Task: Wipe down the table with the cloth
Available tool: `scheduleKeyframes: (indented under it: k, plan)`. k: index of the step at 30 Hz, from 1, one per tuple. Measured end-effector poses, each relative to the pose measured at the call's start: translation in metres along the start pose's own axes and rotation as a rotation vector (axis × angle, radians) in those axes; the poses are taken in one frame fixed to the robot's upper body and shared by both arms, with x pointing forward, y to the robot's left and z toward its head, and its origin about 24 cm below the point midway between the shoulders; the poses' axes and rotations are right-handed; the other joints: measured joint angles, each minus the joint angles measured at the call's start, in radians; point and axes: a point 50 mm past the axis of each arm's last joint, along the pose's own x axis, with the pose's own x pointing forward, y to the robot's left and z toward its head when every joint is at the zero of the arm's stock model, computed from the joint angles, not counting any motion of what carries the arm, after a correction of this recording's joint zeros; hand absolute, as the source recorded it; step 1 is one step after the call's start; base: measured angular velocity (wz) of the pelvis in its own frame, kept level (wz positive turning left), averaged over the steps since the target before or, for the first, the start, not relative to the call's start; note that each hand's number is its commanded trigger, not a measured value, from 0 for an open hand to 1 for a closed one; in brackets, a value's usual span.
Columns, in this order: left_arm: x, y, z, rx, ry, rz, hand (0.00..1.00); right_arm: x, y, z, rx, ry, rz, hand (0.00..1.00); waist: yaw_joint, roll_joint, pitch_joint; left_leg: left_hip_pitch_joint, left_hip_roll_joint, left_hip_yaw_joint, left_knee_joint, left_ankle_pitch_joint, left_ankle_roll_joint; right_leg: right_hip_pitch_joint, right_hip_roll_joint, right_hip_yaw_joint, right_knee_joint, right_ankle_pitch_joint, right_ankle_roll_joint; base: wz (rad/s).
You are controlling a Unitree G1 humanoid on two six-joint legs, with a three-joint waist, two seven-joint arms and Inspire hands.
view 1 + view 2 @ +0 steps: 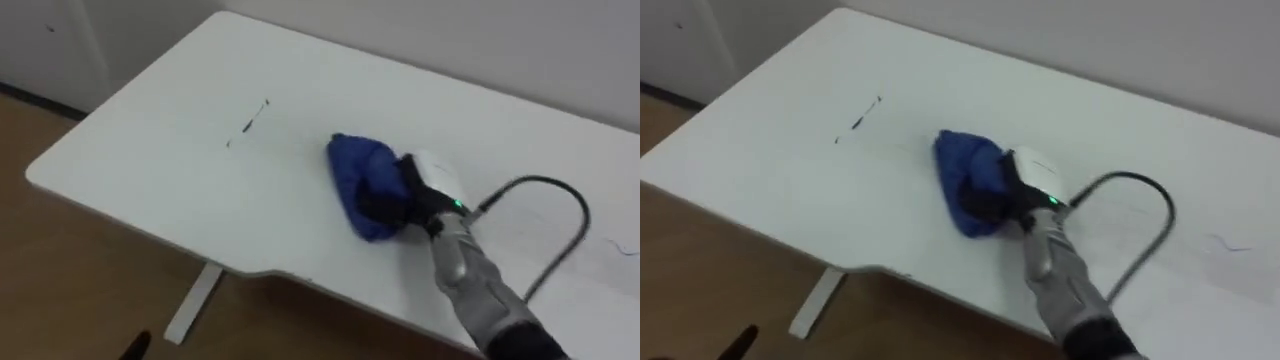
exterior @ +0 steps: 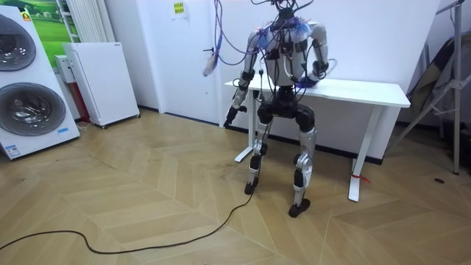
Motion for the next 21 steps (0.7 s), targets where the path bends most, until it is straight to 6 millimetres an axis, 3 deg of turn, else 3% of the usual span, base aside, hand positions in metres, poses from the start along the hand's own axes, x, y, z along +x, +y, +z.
scheduleKeyframes:
  k: [3, 5, 6, 8, 11, 13, 17, 21]
  plan:
    - [-0.001, -0.004, -0.01, 0.01, 0.029, -0.017, 0.0, -0.01, -0.017, -0.046, -0.018, 0.129, -0.051, 1.0, -0.05, 0.001, -0.0027, 0.019, 0.012, 0.016, -0.004, -0.001, -0.006, 0.004, 0.005, -0.012, 0.004, 0.002, -0.002, -0.18]
    - [-0.002, -0.01, -0.007, 0.002, 0.019, -0.038, 0.0, -0.014, -0.02, -0.057, -0.016, 0.17, -0.072, 1.0, -0.077, 0.018, -0.0083, 0.027, 0.032, 0.034, -0.002, -0.002, -0.017, -0.003, 0.02, -0.015, 0.005, 0.008, -0.013, -0.29]
    - [-0.002, -0.012, -0.005, 0.0, 0.013, -0.043, 0.0, -0.014, -0.02, -0.056, -0.016, 0.168, -0.076, 1.0, -0.08, 0.025, -0.0072, 0.027, 0.041, 0.039, -0.002, -0.006, -0.021, -0.004, 0.026, -0.015, 0.006, 0.01, -0.016, -0.45]
    - [-0.002, -0.016, 0.007, -0.009, -0.017, -0.054, 0.0, -0.012, -0.02, -0.048, -0.016, 0.145, -0.079, 1.0, -0.078, 0.041, -0.0093, 0.029, 0.057, 0.05, -0.002, -0.009, -0.03, -0.022, 0.041, -0.004, 0.014, 0.008, -0.028, -0.39]
    - [-0.005, -0.031, 0.027, -0.014, -0.071, -0.102, 0.0, 0.0, -0.015, -0.016, -0.069, 0.09, -0.074, 1.0, -0.068, 0.065, -0.0097, 0.045, 0.058, 0.055, -0.007, -0.006, -0.036, -0.063, 0.053, 0.045, 0.043, -0.003, -0.039, -0.39]
    - [-0.007, -0.036, 0.036, -0.01, -0.092, -0.119, 0.0, 0.0, -0.014, 0.003, -0.117, 0.033, -0.062, 1.0, -0.068, 0.074, -0.0081, 0.045, 0.055, 0.054, -0.011, -0.005, -0.036, -0.074, 0.055, 0.052, 0.044, -0.002, -0.04, -0.19]
    - [-0.007, -0.037, 0.04, -0.01, -0.096, -0.123, 0.0, 0.002, -0.006, 0.044, -0.228, -0.106, -0.052, 1.0, -0.046, 0.077, -0.0066, 0.049, 0.028, 0.052, -0.039, -0.001, -0.028, -0.085, 0.051, 0.083, 0.036, 0.011, -0.035, -0.14]
    - [-0.008, -0.04, 0.03, -0.034, -0.064, -0.136, 0.0, 0.005, -0.012, 0.045, -0.212, -0.107, -0.075, 1.0, -0.056, 0.087, 0.0003, 0.047, -0.004, 0.046, -0.048, 0.002, -0.013, -0.081, 0.025, 0.092, 0.03, 0.014, -0.018, 0.13]
